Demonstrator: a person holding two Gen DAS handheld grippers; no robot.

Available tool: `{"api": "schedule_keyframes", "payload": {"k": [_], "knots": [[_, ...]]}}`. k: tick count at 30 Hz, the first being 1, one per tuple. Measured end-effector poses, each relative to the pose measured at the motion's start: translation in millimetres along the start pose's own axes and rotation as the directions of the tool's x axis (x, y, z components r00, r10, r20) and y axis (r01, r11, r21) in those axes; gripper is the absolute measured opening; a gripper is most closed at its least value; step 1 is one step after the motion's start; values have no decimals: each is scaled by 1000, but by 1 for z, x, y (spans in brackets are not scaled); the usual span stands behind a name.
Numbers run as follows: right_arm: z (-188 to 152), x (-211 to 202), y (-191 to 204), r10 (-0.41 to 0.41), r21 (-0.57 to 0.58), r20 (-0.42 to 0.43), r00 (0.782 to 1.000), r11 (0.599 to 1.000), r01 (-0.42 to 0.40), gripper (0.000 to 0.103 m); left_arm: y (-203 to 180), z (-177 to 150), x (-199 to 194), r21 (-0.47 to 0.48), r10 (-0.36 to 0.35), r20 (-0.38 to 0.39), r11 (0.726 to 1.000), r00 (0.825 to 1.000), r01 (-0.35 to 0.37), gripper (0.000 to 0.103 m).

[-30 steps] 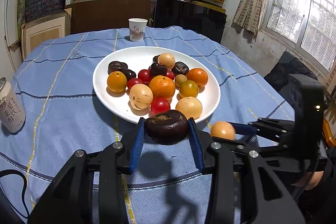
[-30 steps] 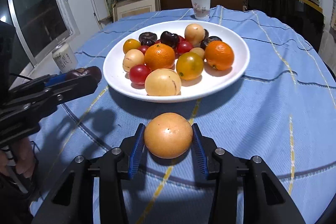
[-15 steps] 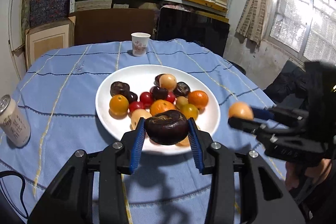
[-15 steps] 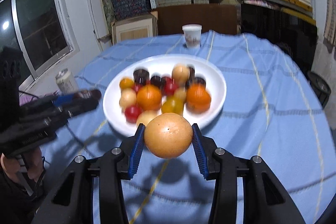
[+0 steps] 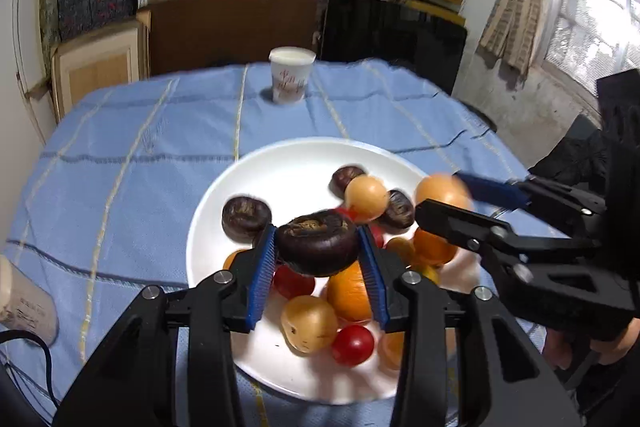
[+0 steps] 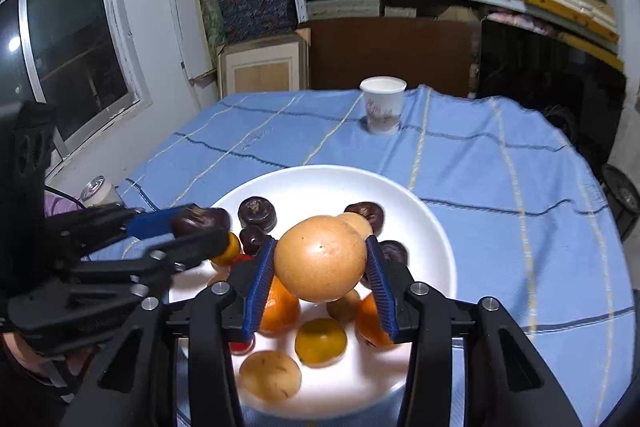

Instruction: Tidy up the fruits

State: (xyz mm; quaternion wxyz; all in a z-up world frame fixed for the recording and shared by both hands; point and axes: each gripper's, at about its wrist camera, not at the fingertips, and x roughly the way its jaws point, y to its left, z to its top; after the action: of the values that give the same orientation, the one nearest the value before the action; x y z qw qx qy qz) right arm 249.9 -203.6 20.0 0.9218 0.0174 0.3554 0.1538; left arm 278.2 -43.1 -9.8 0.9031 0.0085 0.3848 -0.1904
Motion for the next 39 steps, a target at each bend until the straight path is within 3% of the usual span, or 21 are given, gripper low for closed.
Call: {"api": "schedule_keyframes", "payload": {"k": [4, 7, 10, 12, 17, 21, 27, 30, 39], "knots": [[-7, -9, -4, -19, 23, 17, 1000, 1000, 19, 67, 6, -10, -2, -17, 25, 7, 1000, 1000, -25, 63], [-21, -25, -8, -13, 55, 19, 1000, 998, 12, 67, 6, -20, -17, -15, 26, 13, 1000, 1000, -26, 66], [-40, -44, -7, -5, 90, 6, 1000, 996, 5, 74, 1, -37, -40, -8, 50, 25, 999, 998, -50, 95], [-58, -62, -4, -9, 111, -2, 1000, 994, 9, 86, -4, -52, -58, -3, 63, 30, 998, 998, -63, 96], [-102, -110, 11, -26, 140, 18, 1000, 990, 23, 99, -13, -92, -99, -31, 57, 5, 998, 998, -57, 98], [-137, -147, 26, 9, 152, 12, 1000, 988, -11, 99, -20, -127, -133, -50, 42, -10, 998, 999, -43, 98], [-168, -198, 45, -39, 115, 49, 998, 993, 33, 99, -42, -176, -197, -39, 169, 73, 985, 983, -167, 98], [-176, -218, 52, -55, 105, 66, 996, 993, 48, 99, -53, -190, -221, -35, 222, 96, 975, 970, -219, 98], [-192, -263, 61, -99, 89, 117, 988, 992, 89, 99, -65, -213, -275, -44, 250, 158, 968, 955, -246, 98]]}}
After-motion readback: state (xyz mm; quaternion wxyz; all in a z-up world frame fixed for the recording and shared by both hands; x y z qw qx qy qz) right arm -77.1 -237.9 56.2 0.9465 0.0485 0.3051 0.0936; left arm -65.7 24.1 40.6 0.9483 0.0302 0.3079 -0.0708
